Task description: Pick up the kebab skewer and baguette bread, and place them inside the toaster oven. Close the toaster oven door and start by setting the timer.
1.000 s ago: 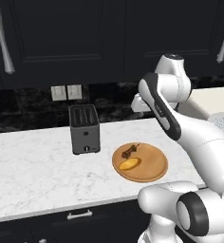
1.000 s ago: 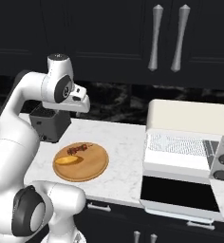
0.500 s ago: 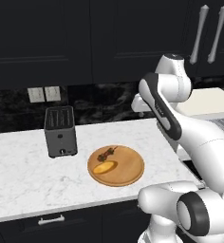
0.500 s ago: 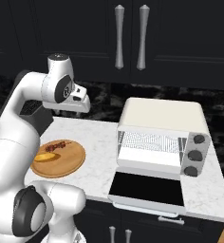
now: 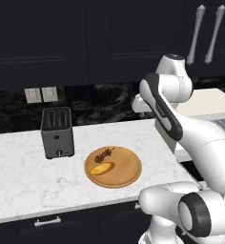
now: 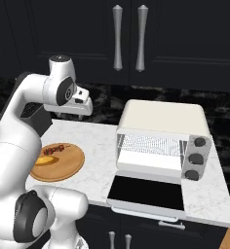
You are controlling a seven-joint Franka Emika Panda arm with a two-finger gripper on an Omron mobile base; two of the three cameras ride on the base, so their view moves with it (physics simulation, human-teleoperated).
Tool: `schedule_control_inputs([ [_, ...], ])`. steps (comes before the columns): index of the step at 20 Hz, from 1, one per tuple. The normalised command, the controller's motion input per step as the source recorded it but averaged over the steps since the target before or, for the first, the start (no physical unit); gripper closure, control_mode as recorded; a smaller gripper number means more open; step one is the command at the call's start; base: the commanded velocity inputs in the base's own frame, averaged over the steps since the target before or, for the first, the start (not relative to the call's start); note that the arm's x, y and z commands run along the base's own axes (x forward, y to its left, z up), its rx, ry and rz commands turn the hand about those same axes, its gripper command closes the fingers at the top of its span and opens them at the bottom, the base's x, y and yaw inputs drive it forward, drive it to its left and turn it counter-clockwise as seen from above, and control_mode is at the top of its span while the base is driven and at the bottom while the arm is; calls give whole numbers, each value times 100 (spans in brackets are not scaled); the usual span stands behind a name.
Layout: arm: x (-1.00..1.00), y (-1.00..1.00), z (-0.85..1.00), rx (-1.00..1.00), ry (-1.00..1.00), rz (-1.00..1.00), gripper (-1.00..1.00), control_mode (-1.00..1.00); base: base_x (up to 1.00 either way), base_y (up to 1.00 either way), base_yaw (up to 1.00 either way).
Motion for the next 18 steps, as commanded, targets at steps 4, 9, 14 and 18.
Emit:
schedule_control_inputs([
  [4,0,0,0,0,0,0,-100,100,0,0,0],
  [9,0,0,0,0,0,0,-100,100,0,0,0],
  [14,0,0,0,0,0,0,-100,-100,0,0,0],
  [18,0,0,0,0,0,0,-100,-100,0,0,0],
])
